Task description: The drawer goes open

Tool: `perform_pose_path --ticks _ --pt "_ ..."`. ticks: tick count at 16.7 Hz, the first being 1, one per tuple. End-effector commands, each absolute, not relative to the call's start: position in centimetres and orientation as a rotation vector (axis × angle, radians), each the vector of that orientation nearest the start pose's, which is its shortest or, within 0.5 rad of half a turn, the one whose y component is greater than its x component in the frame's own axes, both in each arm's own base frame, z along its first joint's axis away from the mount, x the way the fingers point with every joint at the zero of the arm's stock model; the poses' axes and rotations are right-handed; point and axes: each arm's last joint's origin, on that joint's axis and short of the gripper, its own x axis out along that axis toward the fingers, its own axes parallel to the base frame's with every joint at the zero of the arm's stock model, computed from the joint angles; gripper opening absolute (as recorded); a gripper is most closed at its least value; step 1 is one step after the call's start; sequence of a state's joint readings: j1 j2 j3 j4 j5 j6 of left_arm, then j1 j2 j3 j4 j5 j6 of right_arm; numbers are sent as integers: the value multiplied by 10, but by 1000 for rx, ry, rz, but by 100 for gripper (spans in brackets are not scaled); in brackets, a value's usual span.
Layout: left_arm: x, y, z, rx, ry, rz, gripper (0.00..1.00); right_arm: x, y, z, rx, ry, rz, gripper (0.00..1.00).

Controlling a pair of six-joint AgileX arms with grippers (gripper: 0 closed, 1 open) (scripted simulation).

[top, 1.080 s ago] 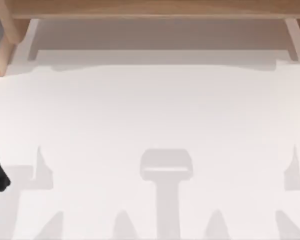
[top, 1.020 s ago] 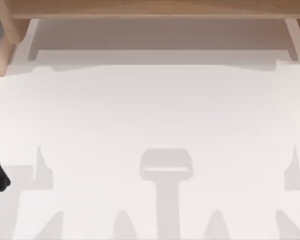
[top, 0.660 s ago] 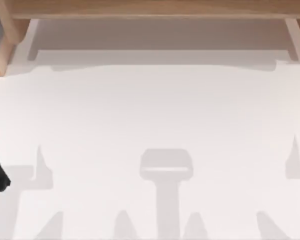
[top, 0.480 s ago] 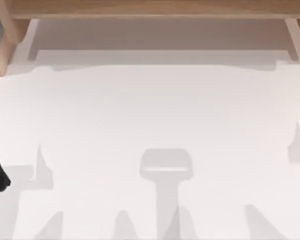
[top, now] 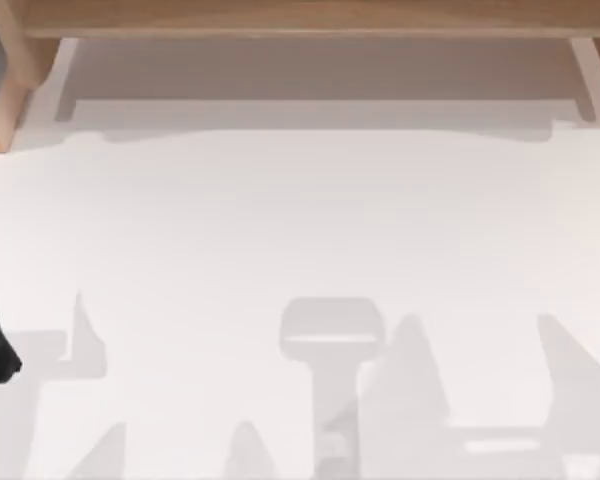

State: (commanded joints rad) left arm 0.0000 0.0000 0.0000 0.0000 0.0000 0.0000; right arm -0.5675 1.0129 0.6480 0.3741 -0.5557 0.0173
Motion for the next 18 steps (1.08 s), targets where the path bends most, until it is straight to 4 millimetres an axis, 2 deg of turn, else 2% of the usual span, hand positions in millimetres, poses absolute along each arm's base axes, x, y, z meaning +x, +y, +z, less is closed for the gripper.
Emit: perform_pose_path --ticks 3,5,12,15,18 --pt "106 -1 160 0 0 0 100 220 -140 297 2 2 -2 100" --pt "106 -1 160 0 0 0 100 224 -151 298 0 0 0 100" --pt "106 -1 160 0 0 0 100 227 -152 297 -13 0 4 100" --pt "106 -1 160 0 0 0 100 244 -159 293 -117 -10 13 100" --pt "106 -1 160 0 0 0 100 273 -173 277 -311 -16 15 100"
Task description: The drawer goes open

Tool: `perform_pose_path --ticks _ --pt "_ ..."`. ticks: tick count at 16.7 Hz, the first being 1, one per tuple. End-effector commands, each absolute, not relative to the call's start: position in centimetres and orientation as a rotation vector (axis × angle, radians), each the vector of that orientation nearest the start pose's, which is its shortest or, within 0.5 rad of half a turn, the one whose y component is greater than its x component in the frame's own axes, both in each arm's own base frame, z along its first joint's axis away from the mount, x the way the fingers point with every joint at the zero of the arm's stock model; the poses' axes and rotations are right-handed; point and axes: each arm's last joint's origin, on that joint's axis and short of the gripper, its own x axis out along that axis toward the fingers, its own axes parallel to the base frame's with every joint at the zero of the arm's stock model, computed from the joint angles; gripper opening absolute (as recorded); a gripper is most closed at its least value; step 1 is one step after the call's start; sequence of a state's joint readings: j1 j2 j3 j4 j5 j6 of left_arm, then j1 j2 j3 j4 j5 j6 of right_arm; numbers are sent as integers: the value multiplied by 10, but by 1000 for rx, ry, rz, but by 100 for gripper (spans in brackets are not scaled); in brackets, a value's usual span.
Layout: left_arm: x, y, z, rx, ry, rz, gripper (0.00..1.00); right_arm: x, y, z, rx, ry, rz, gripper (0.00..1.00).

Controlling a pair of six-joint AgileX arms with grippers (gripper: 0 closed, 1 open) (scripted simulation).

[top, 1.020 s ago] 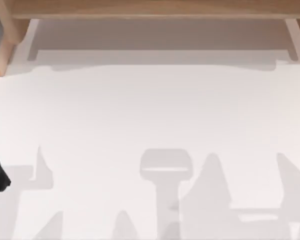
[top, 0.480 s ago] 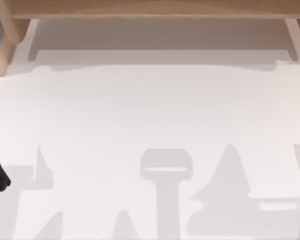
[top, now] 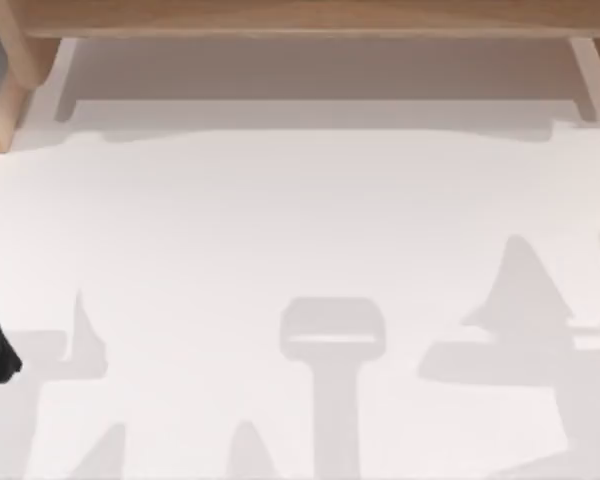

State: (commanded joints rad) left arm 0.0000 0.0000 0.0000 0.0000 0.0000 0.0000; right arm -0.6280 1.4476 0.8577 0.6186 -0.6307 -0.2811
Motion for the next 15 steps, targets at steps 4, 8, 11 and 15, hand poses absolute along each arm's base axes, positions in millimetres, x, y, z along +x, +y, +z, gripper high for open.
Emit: perform_pose_path --ticks 4,8,11,15 --pt "106 -1 160 0 0 0 100 320 -190 235 -671 -10 7 100" --pt "106 -1 160 0 0 0 100 362 -197 178 -1062 2 1 100" --pt "106 -1 160 0 0 0 100 383 -193 138 -1318 6 -2 100" --pt "106 -1 160 0 0 0 100 400 -183 99 -1527 7 -7 100"
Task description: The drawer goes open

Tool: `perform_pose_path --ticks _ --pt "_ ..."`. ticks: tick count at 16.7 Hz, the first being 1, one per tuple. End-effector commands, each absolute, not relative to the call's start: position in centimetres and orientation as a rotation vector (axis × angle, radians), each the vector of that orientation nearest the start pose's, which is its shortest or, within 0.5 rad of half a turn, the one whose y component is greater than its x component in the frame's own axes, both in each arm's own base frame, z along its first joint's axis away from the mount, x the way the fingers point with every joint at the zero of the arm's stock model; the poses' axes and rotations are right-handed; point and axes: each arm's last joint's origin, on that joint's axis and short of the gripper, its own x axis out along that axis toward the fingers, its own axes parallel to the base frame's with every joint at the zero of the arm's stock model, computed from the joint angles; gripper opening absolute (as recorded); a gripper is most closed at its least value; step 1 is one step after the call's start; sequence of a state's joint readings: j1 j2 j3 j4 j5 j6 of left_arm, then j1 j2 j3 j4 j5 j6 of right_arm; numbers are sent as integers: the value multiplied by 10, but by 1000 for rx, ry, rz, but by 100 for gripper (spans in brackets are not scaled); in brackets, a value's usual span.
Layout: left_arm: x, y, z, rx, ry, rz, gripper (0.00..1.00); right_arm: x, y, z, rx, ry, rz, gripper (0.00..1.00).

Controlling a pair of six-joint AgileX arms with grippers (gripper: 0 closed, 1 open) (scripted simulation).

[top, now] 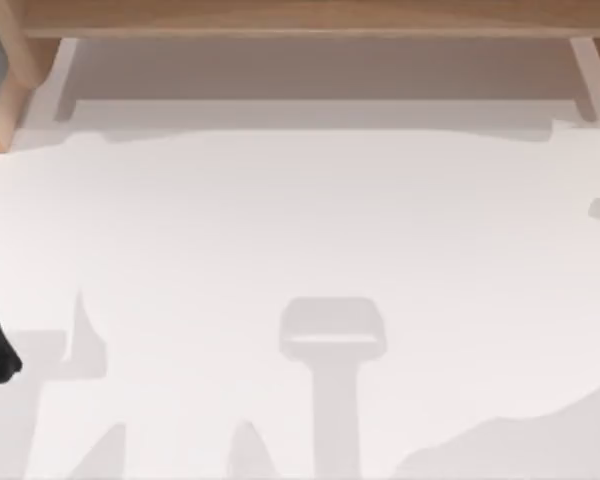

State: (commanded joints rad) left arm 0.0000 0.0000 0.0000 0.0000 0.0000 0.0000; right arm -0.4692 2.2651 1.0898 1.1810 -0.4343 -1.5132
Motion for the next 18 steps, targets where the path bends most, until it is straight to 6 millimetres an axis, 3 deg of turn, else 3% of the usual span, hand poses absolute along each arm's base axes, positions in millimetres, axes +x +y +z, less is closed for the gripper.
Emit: perform_pose_path --ticks 2,8,14,18 --pt "106 -1 160 0 0 0 100 403 -181 90 -1566 8 -8 100" --pt "106 -1 160 0 0 0 100 402 -182 89 -1568 13 -8 100" --pt "106 -1 160 0 0 0 100 426 -181 89 -1571 8 -8 100" --pt "106 -1 160 0 0 0 100 428 -181 89 -1571 8 -8 100"
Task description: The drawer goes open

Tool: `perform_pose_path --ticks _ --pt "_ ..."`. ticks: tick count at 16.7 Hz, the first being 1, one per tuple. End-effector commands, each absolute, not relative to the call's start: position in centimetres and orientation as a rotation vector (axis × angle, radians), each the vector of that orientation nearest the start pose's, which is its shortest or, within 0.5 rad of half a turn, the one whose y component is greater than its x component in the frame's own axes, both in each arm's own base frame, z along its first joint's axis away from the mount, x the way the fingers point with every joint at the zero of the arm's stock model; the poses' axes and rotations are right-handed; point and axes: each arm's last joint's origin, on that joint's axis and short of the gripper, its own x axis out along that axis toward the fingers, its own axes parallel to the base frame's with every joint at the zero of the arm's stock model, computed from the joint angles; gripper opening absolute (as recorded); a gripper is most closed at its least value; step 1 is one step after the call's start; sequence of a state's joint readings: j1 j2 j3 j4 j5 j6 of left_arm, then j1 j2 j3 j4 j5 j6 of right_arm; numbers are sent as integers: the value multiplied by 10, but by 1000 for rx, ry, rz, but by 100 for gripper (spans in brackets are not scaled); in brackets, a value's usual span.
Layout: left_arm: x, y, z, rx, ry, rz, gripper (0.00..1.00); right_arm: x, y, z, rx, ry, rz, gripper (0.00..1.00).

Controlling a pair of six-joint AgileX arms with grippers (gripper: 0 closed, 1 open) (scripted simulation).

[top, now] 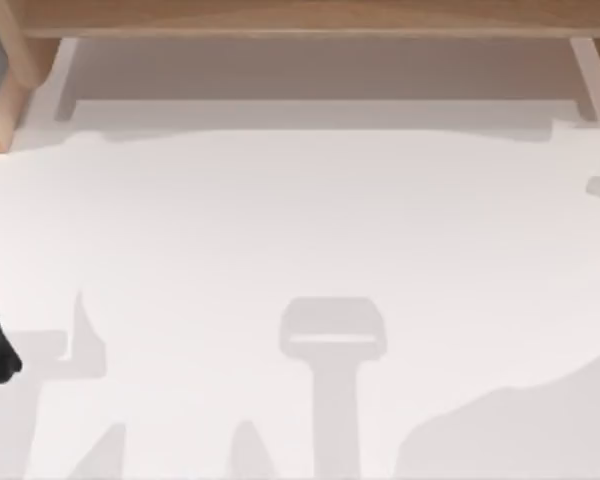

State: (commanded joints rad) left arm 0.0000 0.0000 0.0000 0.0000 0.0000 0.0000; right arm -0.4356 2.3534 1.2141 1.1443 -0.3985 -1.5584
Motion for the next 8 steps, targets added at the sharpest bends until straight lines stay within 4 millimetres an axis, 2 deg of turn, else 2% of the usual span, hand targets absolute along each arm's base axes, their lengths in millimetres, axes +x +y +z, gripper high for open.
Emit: perform_pose_path --ticks 1,8 --pt "106 -1 160 0 0 0 100 428 -181 89 -1571 8 -8 100" --pt "106 -1 160 0 0 0 100 428 -181 89 -1571 8 -8 47"
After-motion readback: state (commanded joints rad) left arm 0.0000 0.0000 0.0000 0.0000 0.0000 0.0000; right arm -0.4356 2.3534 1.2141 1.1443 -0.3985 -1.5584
